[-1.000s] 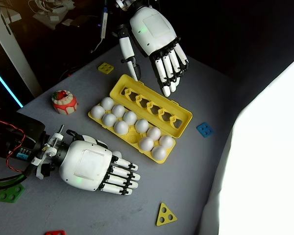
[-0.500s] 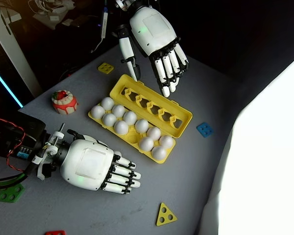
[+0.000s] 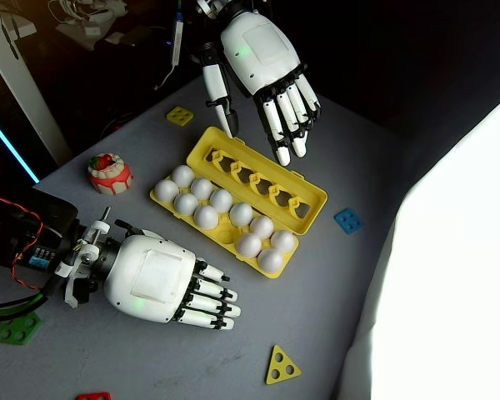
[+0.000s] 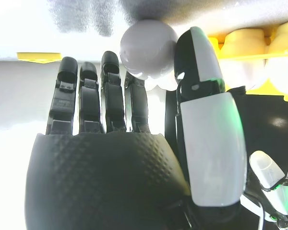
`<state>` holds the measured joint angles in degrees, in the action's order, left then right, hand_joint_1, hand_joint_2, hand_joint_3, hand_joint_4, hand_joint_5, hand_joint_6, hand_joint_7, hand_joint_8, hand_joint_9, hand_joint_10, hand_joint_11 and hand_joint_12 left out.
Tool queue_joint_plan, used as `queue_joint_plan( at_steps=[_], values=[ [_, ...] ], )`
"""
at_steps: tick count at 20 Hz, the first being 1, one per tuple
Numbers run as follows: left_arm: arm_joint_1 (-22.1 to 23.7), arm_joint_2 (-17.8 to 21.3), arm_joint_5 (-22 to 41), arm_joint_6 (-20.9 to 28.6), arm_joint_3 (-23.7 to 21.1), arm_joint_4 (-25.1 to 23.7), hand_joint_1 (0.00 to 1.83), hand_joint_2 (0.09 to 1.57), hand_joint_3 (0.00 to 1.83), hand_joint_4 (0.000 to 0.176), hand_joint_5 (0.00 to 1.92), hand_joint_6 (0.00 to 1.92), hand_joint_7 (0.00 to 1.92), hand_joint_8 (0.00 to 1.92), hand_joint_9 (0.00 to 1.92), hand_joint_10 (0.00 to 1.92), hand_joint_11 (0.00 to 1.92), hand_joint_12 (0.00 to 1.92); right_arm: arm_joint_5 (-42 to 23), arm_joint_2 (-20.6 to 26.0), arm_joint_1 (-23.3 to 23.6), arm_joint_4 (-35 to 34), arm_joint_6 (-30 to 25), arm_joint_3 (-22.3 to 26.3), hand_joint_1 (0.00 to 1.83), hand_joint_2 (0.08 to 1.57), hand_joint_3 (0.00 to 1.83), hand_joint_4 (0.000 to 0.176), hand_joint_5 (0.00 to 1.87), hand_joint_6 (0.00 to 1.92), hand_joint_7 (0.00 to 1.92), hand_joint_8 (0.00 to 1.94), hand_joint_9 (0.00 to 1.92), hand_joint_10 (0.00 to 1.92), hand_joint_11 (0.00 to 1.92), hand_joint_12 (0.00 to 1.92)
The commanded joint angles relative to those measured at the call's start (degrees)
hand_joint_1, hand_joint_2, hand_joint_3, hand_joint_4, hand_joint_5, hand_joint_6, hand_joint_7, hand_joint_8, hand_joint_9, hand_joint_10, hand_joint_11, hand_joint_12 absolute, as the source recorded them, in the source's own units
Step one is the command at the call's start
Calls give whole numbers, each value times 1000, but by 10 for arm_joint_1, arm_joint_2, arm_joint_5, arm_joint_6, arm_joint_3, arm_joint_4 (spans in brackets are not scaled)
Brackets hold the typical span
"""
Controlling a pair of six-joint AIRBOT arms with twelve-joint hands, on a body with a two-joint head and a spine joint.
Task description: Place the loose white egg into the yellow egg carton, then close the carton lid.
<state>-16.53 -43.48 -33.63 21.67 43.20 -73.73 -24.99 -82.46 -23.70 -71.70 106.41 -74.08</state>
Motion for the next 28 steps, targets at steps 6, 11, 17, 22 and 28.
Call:
queue_joint_plan(
  at_steps=[6, 11, 17, 22, 28],
  values=[
    [8, -3, 2, -2, 3, -32, 539, 1298, 0, 45, 368, 4, 163, 2, 247, 381, 20, 1457, -28, 5, 6, 26, -2, -2, 1007, 1100, 0, 0, 518, 628, 308, 2, 112, 11, 0, 605],
    [8, -3, 2, -2, 4, -32, 535, 1288, 0, 26, 373, 8, 315, 28, 303, 352, 40, 1484, -28, 5, 6, 27, -2, -2, 1108, 1194, 3, 0, 811, 1235, 383, 13, 170, 27, 0, 730],
    [8, -3, 2, -2, 6, -32, 493, 1308, 5, 43, 320, 3, 196, 0, 261, 317, 5, 1498, -27, 5, 8, 28, -2, 0, 1124, 1173, 5, 0, 868, 1177, 521, 14, 220, 36, 0, 750],
    [8, -3, 3, -2, 6, -32, 495, 1308, 3, 49, 336, 6, 177, 14, 256, 320, 11, 1509, -47, 26, 26, 158, -127, 41, 1138, 1154, 0, 0, 910, 1111, 527, 7, 237, 40, 0, 752],
    [9, -3, 3, -2, 6, -32, 360, 1345, 15, 36, 243, 5, 224, 13, 272, 325, 0, 1494, -134, 25, 17, 281, -275, 64, 1138, 1150, 1, 0, 912, 1107, 554, 6, 268, 46, 0, 907]
  ],
)
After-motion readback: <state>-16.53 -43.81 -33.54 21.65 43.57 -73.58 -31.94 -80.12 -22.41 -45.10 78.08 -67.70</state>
